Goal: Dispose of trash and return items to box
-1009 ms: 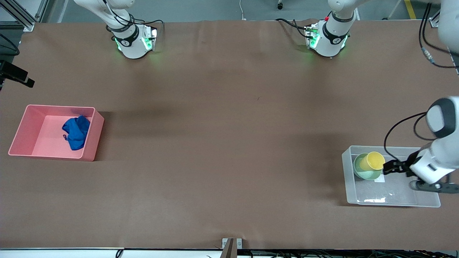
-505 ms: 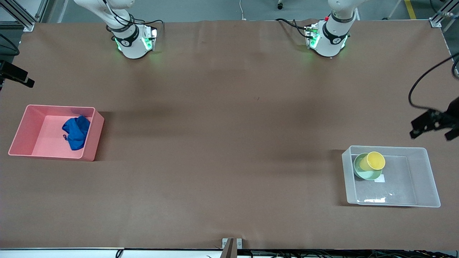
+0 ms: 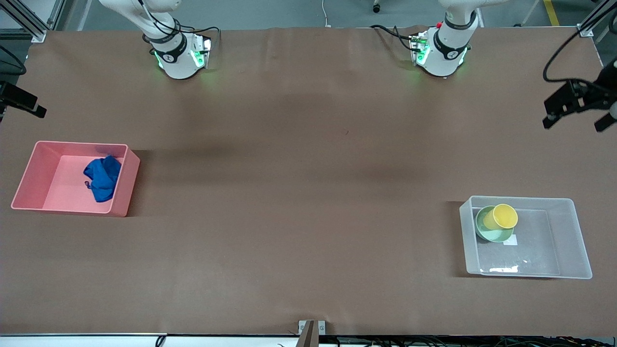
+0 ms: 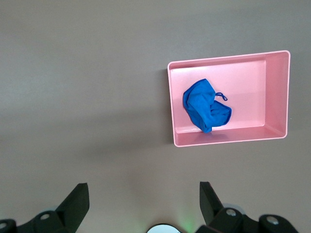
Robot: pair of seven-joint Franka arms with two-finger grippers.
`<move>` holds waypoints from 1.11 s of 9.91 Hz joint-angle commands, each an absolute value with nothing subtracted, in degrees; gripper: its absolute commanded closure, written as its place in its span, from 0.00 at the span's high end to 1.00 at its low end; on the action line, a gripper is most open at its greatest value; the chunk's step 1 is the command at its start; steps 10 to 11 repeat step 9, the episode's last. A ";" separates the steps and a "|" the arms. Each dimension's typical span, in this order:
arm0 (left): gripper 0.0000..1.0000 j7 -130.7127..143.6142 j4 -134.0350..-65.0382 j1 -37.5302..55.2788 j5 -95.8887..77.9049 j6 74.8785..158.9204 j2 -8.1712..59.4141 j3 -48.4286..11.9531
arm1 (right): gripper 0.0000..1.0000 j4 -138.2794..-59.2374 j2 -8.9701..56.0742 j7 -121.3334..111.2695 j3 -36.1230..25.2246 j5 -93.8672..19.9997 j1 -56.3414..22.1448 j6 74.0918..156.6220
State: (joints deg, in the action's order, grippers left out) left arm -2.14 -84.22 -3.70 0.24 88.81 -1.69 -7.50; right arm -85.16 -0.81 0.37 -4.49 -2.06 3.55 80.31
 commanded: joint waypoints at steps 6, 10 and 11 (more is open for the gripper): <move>1.00 2.37 -94.31 -1.49 -1.58 87.98 -8.26 -5.27 | 1.00 -85.08 -0.97 -0.18 -4.22 -1.58 4.13 79.98; 1.00 1.58 -91.15 -1.14 -1.23 87.63 -5.80 -5.54 | 1.00 -85.08 -0.97 -0.18 -4.22 -1.58 4.13 79.98; 1.00 1.58 -91.15 -1.14 -1.23 87.63 -5.80 -5.54 | 1.00 -85.08 -0.97 -0.18 -4.22 -1.58 4.13 79.98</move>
